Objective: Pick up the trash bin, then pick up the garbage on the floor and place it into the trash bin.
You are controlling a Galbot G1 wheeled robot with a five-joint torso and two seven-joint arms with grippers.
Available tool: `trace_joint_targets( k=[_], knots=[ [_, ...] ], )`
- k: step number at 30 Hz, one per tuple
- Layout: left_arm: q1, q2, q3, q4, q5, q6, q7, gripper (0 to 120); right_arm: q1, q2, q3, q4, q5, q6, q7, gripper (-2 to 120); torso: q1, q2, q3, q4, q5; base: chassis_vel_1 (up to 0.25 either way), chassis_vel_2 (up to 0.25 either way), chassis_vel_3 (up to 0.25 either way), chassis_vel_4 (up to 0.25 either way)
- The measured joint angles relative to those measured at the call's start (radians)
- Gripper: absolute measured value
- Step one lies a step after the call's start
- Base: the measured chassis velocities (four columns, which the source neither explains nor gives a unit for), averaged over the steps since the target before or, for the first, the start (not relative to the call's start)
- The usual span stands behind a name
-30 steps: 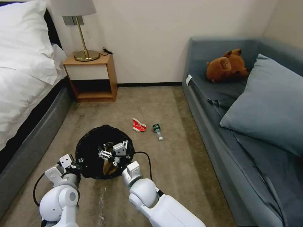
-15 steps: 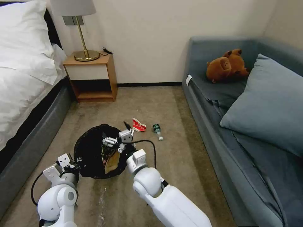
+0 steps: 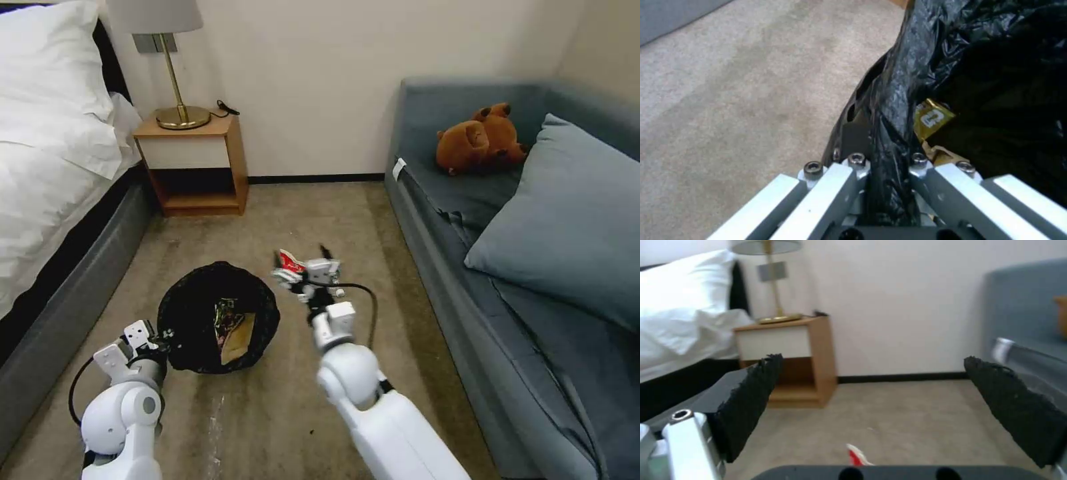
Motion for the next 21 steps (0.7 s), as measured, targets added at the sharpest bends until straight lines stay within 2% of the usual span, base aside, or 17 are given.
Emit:
trace_joint_targets(
  k=[6,8,21],
  knots=[
    [0.033,0.007,-0.016,-0.026,-0.020,-0.005,0.004,1,-0.079,-0.004,0.077,-0.010,0.006,0.072,-0.027,100,0.000,0.000,0.000,0.0001,0.0000,0.000,0.000,0.000,0.000],
    [0.044,0.007,-0.023,-0.029,-0.022,-0.012,0.006,1,-0.100,-0.009,0.101,-0.038,-0.001,0.119,-0.035,100,0.000,0.000,0.000,0.0001,-0.0001,0.000,0.000,0.000,0.000],
    [0.051,0.002,-0.013,-0.035,-0.017,-0.016,0.007,1,-0.111,-0.003,0.147,-0.109,-0.009,0.178,-0.087,100,0.000,0.000,0.000,0.0001,0.0000,0.000,0.000,0.000,0.000]
  ],
)
